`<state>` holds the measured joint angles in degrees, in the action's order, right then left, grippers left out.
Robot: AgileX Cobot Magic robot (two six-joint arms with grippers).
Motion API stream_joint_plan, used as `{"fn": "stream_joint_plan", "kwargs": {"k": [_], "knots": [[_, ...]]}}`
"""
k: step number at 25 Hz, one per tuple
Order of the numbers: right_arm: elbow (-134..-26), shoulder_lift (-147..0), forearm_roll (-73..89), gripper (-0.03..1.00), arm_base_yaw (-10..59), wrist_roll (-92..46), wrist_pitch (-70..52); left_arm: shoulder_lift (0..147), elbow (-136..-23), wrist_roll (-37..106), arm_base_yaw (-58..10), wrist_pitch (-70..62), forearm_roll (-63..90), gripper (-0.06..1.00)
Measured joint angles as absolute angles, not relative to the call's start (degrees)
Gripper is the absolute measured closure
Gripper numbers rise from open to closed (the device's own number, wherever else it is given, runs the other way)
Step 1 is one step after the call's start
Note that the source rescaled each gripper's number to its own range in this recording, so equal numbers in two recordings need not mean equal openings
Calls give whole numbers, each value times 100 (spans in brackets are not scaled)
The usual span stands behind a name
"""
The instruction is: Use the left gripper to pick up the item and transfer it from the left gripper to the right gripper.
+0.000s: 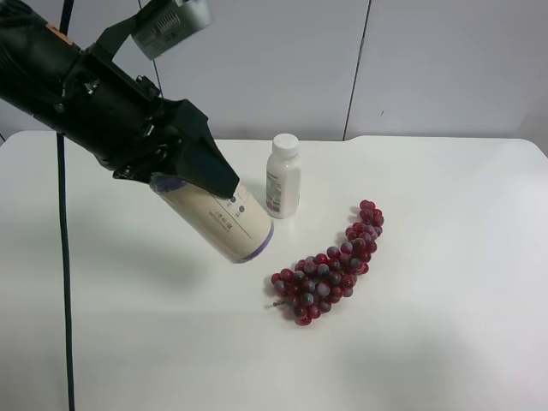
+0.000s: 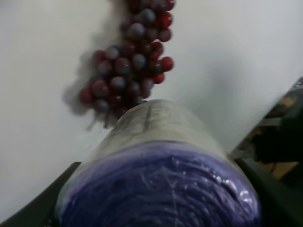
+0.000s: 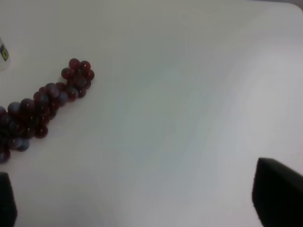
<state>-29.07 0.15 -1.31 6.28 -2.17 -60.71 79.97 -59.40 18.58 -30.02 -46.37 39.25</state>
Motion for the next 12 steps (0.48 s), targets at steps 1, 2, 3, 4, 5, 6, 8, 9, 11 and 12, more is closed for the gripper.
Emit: {"fn": "stream_joint_plan", "kwargs": {"k": [1, 2, 3, 4, 5, 6, 8, 9, 11, 12], "knots": [[-2907, 15, -131, -3, 628, -217, -6071, 8003, -5940, 1909, -3002, -4691, 4052, 94], [-2907, 15, -131, -3, 628, -217, -6071, 8023, -5940, 1981, -3002, -4723, 4200, 94], [-2907, 15, -131, -3, 628, -217, -6071, 8051, -5940, 2055, -3002, -4763, 4346, 94], [-2907, 15, -131, -3, 628, -217, -6071, 8099, -5946, 2133, -3002, -4805, 4455, 94], [-2907, 15, -131, -3, 628, -217, -6071, 8138, -5946, 2190, -3002, -4835, 4582, 94], [-2907, 15, -131, -3, 628, -217, -6071, 8198, -5946, 2256, -3002, -4863, 4686, 94], [-2907, 15, -131, -3, 628, -217, -6071, 8317, -5946, 2363, -3002, -4958, 4862, 94], [-2907, 15, -131, -3, 628, -217, -6071, 8382, -5946, 2404, -3002, -4985, 4953, 94], [-2907, 15, -131, -3, 628, -217, -6071, 8491, -5946, 2503, -3002, -5032, 5121, 94], [-2907, 15, -131, -3, 628, -217, -6071, 8524, -5946, 2528, -3002, -5045, 5212, 94]]}}
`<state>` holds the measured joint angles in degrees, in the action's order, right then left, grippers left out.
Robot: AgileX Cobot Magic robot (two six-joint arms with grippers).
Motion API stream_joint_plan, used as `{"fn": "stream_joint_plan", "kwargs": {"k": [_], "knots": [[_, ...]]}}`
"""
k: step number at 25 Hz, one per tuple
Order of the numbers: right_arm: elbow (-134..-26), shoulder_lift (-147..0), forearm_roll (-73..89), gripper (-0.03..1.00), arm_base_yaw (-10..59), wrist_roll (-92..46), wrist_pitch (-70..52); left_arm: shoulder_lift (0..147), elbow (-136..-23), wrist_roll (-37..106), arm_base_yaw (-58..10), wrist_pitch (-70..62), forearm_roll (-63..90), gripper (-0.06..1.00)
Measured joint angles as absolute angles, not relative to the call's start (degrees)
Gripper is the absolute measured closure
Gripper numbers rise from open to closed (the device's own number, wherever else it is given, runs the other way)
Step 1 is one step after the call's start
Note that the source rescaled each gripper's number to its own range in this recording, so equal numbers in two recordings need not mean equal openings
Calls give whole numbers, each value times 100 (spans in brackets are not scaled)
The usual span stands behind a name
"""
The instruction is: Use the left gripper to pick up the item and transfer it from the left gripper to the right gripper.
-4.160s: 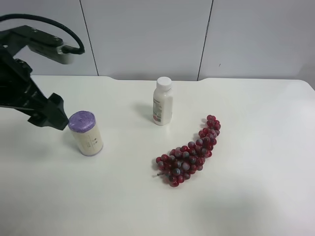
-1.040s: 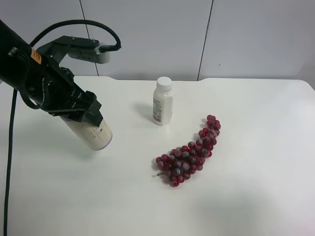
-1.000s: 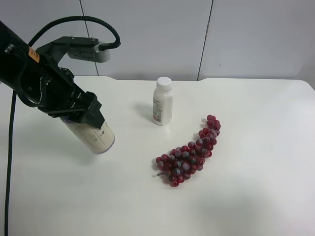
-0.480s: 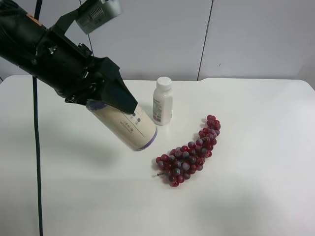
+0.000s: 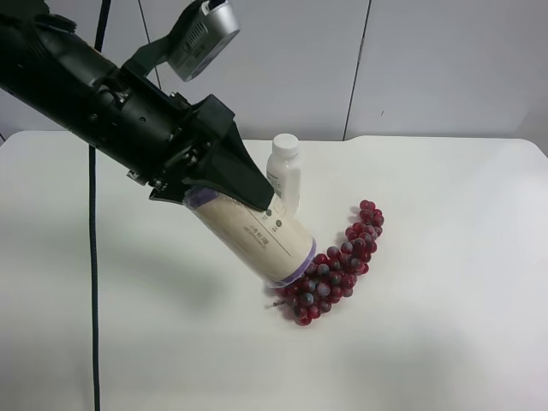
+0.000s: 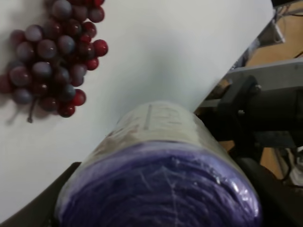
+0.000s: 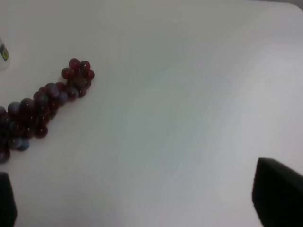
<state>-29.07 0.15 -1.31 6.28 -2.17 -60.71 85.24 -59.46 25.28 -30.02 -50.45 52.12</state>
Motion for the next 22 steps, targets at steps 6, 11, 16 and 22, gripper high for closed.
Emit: {"fn": "stream_joint_plan", "kwargs": {"k": [6, 11, 16, 22], "knots": [[-2907, 15, -131, -3, 628, -217, -6071, 8580, -5946, 2609, -3002, -5113, 5471, 94], [-2907, 15, -131, -3, 628, -217, -6071, 8580, -5946, 2609, -3002, -5124, 5486, 94], [-2907, -61, 398, -3, 656, -775, -6083, 8580, -5946, 2609, -3002, -5124, 5486, 94], [-3407, -1279, 1239, -3, 849, -1501, -5954, 8580, -5950, 2609, -3002, -5196, 5486, 94]]}}
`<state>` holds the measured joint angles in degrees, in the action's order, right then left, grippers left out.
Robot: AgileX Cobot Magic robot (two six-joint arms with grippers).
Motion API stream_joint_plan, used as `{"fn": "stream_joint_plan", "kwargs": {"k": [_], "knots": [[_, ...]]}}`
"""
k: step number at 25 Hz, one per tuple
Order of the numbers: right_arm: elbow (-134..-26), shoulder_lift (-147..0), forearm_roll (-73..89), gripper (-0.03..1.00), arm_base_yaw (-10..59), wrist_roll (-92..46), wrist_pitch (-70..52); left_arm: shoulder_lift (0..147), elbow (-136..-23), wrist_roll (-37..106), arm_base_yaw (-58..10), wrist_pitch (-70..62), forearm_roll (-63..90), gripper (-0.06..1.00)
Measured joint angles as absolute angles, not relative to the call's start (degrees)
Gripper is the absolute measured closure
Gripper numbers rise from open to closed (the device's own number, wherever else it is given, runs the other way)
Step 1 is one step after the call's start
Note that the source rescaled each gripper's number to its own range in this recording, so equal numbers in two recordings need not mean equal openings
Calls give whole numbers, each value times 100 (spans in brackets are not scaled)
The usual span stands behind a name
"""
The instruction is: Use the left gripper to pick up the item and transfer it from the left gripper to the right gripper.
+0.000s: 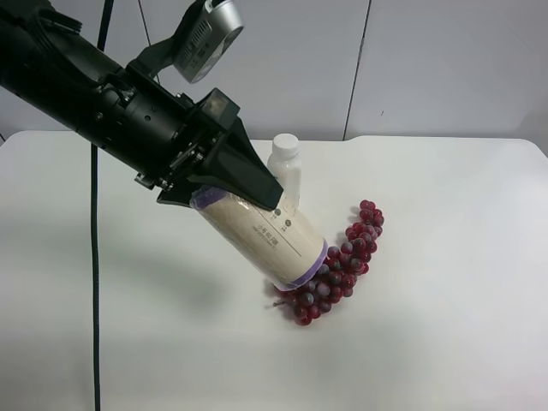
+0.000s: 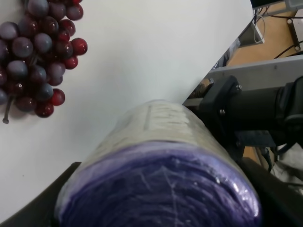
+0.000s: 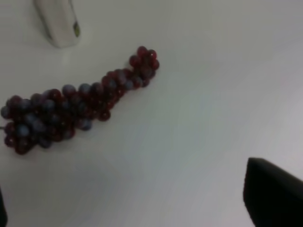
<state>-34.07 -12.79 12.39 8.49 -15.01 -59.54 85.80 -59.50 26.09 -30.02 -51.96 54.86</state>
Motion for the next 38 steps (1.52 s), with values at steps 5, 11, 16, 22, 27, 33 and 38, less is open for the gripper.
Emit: {"fn": "stream_joint_plan", "kwargs": {"k": [5, 11, 16, 22, 27, 33, 38], "knots": [[-3734, -2421, 1419, -3, 1583, -1775, -5621, 8580, -5950, 2609, -3002, -5292, 5486, 94], [-4041, -3660, 1600, -3, 2737, -2086, -5093, 8580, -5950, 2609, -3002, -5292, 5505, 94], [-4367, -4640, 1674, -3, 3740, -2229, -4515, 8580, -5950, 2609, -3002, -5292, 5505, 94], [-4540, -5629, 1697, -3, 4322, -2278, -4216, 8580, -5950, 2499, -3002, -5322, 5505, 94], [-4555, -6053, 1725, -3, 4322, -2429, -3985, 8580, -5950, 2421, -3002, -5445, 5666, 94], [-4560, -6061, 2313, -3, 4322, -2964, -3777, 8580, -5950, 2421, -3002, -5480, 6002, 94], [-4560, -6061, 2746, -3, 4322, -3286, -3771, 8580, -5950, 2421, -3002, -5507, 6062, 94]]}}
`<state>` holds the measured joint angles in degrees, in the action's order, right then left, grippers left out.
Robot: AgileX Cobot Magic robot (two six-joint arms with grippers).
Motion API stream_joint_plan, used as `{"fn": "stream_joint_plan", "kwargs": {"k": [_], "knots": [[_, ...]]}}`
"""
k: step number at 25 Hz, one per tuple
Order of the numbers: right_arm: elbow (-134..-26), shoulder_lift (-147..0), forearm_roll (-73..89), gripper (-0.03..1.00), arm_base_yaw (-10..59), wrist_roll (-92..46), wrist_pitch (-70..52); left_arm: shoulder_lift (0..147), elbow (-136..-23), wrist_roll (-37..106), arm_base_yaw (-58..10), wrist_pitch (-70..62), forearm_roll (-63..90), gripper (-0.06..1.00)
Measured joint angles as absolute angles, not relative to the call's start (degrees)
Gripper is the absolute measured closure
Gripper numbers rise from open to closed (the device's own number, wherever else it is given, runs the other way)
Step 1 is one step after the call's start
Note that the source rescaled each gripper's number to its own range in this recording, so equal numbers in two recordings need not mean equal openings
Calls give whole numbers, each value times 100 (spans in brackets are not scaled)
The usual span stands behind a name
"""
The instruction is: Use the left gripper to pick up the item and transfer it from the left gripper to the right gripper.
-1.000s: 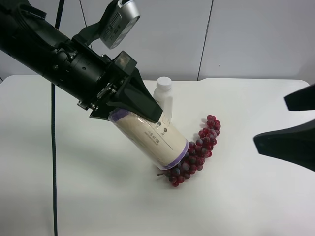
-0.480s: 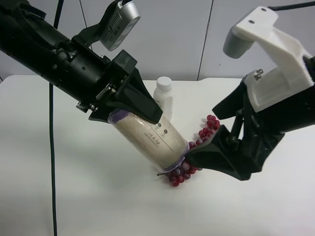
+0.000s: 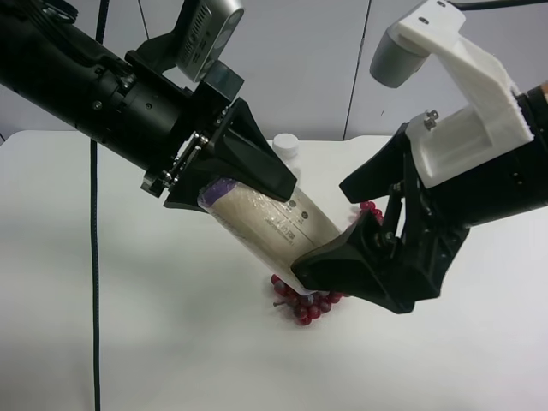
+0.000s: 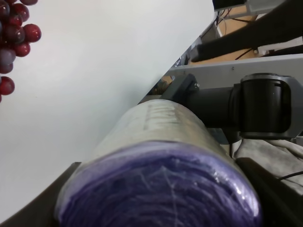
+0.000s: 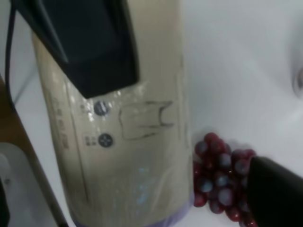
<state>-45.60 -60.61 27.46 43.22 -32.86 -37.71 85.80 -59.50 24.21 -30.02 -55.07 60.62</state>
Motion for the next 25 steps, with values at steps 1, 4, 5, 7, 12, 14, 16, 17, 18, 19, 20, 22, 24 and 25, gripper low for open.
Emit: {"fn": "stream_joint_plan", "kwargs": {"k": [1, 4, 5, 7, 12, 14, 16, 17, 18, 19, 20, 22, 24, 25], "knots": [[-4560, -6061, 2765, -3, 4322, -3291, -3766, 8580, -5950, 2421, -3002, -5512, 6066, 94], [-4560, -6157, 2782, -3, 4322, -3308, -3761, 8580, -5950, 2421, -3002, -5527, 6142, 94], [-4560, -6241, 2813, -3, 4322, -3313, -3756, 8580, -5950, 2421, -3002, -5527, 6163, 94], [-4560, -6421, 2898, -3, 4322, -3314, -3717, 8580, -5956, 2416, -3002, -5527, 6182, 94], [-4560, -6806, 2947, -3, 4322, -3330, -3599, 8580, -5956, 2410, -3002, -5527, 6182, 94], [-4560, -6903, 3042, -3, 4322, -3341, -3519, 8580, -5956, 2410, -3002, -5527, 6182, 94], [-4560, -6942, 3114, -3, 4322, -3424, -3491, 8580, -5956, 2410, -3002, -5527, 6182, 94], [-4560, -6942, 3170, -3, 4322, -3448, -3491, 8580, -5956, 2410, -3002, -5527, 6182, 94], [-4560, -6942, 3204, -3, 4322, -3484, -3491, 8580, -5956, 2410, -3002, -5527, 6182, 94], [-4560, -6942, 3211, -3, 4322, -3527, -3491, 8580, -5956, 2410, -3002, -5527, 6182, 94], [-4560, -6942, 3211, -3, 4322, -3551, -3497, 8580, -5956, 2410, -3002, -5527, 6182, 94], [-4560, -6942, 3218, -3, 4322, -3566, -3501, 8580, -5956, 2410, -3002, -5527, 6182, 94], [-4560, -6942, 3229, -3, 4322, -3573, -3503, 8580, -5956, 2410, -3002, -5527, 6182, 94], [-4560, -6942, 3233, -3, 4322, -3573, -3503, 8580, -5956, 2410, -3002, -5527, 6182, 94]]}}
